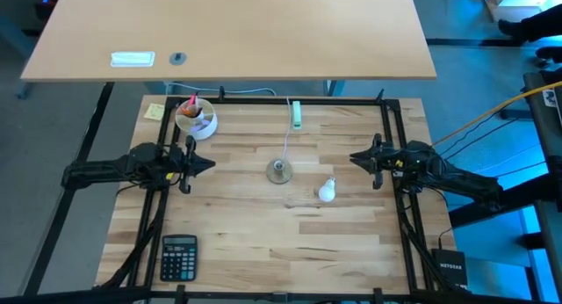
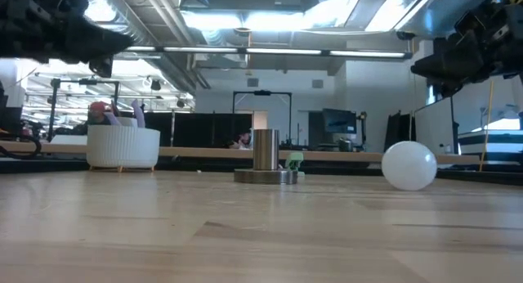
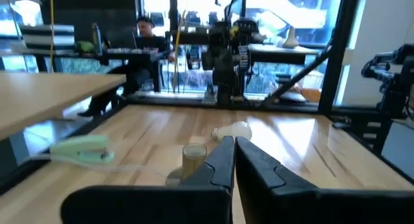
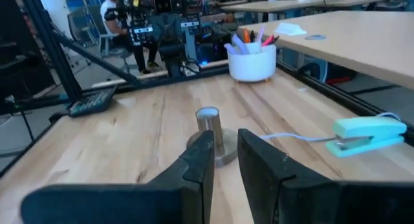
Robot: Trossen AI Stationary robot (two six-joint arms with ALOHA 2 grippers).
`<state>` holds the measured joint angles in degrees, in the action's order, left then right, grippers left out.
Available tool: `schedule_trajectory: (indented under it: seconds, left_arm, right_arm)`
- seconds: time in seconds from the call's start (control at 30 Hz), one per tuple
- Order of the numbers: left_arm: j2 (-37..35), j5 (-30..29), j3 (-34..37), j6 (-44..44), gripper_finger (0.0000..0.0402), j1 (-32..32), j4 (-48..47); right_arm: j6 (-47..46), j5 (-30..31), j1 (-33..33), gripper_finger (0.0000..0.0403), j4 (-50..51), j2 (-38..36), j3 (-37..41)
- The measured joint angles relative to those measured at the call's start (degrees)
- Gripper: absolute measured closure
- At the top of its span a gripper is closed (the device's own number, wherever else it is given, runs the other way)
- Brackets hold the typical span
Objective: Screw lightbulb
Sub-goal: Return to Home Position
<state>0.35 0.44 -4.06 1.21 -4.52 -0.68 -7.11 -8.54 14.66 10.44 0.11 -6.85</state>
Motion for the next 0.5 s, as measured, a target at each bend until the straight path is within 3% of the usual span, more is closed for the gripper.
schedule_trajectory:
  seconds: [0.13,0.33,0.5]
  left_arm:
    - [-0.1,0.0,1.7,1.1,0.0398,0.0,-0.3]
    - [0.1,-0.5,3.5,1.8,0.0398,-0.1,1.5]
    - [0.2,-0.6,3.5,1.6,0.0398,-0.1,1.3]
  right_arm:
    - [1.7,0.4,0.0,0.0331,-1.8,0.0,1.1]
    - [0.0,0.5,0.0,0.0331,-15.6,1.9,6.1]
    - [0.4,0.3,0.0,0.0331,-13.0,2.3,6.2]
